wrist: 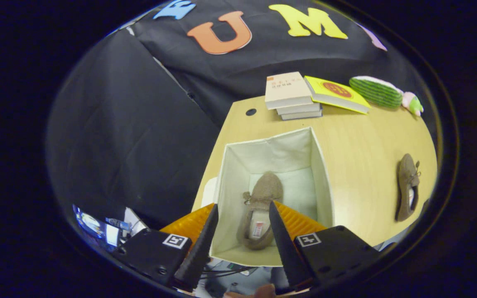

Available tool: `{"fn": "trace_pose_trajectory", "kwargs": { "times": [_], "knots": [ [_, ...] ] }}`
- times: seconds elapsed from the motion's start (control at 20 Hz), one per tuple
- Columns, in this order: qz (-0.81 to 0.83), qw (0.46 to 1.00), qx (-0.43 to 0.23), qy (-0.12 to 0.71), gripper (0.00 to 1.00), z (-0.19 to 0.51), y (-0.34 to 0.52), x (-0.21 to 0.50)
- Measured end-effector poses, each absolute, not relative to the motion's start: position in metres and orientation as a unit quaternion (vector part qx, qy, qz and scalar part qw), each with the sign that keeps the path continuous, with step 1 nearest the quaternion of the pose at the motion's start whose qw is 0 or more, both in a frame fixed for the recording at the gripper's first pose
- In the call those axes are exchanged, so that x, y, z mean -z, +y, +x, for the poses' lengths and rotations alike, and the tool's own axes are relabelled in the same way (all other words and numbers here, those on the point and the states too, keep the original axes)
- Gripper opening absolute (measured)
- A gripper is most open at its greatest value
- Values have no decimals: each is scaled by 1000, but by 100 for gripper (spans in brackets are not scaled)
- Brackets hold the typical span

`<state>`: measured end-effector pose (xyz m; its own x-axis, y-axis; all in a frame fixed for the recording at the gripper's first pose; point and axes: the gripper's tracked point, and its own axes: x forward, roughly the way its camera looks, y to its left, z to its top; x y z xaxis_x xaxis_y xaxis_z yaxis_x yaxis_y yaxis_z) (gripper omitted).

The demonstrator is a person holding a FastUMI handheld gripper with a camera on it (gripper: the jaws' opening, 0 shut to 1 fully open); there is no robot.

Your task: Open the storage box then place both shoes into the box .Put the left shoe in first, then the right shoe, with the right side of both shoes facing outward in a uniform manner.

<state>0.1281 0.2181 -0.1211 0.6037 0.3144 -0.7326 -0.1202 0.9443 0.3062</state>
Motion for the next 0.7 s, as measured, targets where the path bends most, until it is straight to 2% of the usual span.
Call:
{"fn": "trace_pose_trajectory", "kwargs": {
  "times": [0.3, 0.7],
  "knots": [
    [28, 927, -86, 364, 81, 123, 150, 89],
    [-51, 932, -35, 356, 82, 95, 16, 90]
  ]
}}
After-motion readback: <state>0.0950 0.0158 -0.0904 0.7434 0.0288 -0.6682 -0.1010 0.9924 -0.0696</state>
